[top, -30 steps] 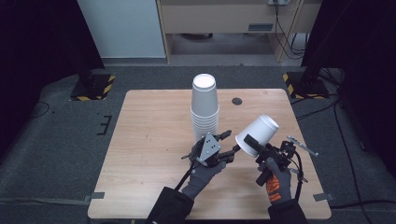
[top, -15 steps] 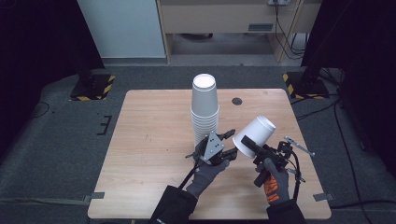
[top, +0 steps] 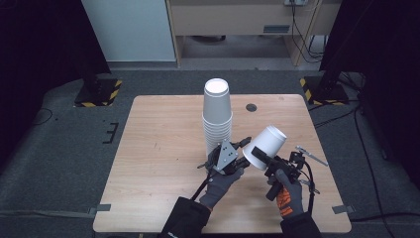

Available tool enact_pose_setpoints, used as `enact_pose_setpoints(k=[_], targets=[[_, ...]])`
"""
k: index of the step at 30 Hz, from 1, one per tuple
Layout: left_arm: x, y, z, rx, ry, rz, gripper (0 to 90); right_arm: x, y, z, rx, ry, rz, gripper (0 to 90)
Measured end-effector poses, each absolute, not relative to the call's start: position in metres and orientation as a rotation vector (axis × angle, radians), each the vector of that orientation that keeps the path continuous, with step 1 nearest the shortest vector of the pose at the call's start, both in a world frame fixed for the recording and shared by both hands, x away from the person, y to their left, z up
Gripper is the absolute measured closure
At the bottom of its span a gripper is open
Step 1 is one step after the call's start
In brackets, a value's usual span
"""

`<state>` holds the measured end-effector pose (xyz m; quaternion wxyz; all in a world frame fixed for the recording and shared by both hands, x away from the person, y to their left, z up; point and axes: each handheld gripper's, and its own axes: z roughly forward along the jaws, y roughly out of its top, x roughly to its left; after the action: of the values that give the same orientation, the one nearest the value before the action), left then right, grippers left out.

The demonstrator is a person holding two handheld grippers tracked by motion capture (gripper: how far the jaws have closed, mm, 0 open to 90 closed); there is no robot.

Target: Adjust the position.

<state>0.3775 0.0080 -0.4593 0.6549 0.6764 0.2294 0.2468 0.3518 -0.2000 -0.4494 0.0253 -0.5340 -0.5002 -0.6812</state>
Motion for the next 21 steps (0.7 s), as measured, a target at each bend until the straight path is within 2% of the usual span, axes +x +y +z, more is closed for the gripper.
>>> enact_pose_setpoints(k=[15, 21], targets=[[0.3746, 0.0113, -0.4603, 1.568, 0.501, 0.582, 77.3, 0.3549, -0.2033, -0.4532, -1.645, -1.53, -2.106, 11.5], [0.3732, 0.0148, -0.4605, 1.578, 0.49, 0.58, 79.3, 0.3563, -0.2046, -0.4533, -1.641, -1.547, -2.105, 10.0]])
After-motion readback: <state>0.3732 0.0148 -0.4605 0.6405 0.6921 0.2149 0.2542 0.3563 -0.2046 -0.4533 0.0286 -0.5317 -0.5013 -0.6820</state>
